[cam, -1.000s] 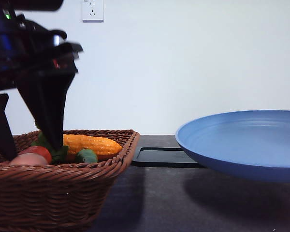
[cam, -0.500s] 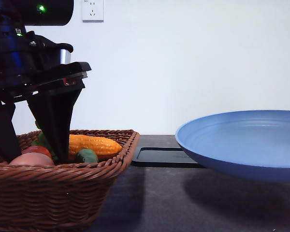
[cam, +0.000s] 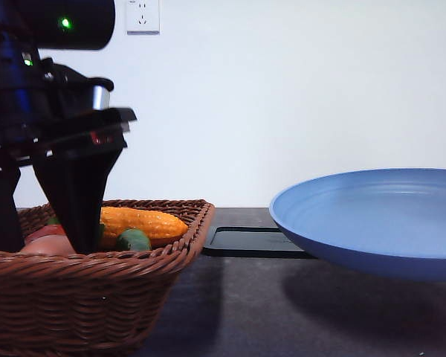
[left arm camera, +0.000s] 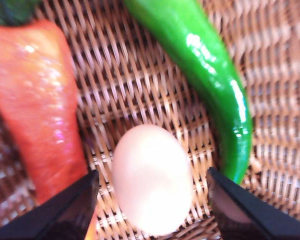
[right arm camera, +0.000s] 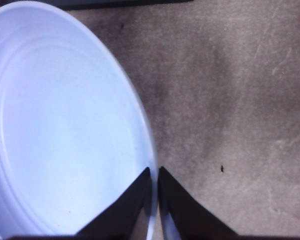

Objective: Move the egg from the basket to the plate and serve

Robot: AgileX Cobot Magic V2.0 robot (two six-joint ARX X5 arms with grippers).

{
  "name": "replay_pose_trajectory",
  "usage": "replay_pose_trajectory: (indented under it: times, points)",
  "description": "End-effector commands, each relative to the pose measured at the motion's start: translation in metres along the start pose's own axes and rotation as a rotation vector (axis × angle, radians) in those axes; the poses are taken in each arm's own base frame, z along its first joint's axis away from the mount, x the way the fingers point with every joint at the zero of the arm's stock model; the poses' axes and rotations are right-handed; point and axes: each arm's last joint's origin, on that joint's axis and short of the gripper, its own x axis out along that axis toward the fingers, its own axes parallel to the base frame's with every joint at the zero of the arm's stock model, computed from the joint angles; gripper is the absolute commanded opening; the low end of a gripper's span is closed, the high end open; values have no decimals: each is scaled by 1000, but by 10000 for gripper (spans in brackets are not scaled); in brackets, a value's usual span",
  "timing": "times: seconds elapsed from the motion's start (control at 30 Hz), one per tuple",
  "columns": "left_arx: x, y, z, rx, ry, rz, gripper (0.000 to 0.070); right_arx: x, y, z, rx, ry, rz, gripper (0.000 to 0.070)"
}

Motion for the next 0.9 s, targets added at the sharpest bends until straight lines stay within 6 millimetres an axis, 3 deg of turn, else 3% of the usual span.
replay_pose_trajectory:
  times: [0.0, 0.13, 0.63, 0.87]
  points:
    - [3, -4, 3, 25, 10, 2, 422, -1, 1, 3, -15, -10, 9, 0]
    - [4, -5, 3, 39, 10, 1, 414, -1, 1, 3, -15, -10, 9, 0]
    - [4, -7, 3, 60, 9, -1, 205, -1, 2, 3, -16, -11, 36, 0]
    - [-2, -9, 8, 84, -13, -8, 203, -16, 11, 16, -40, -58, 78, 0]
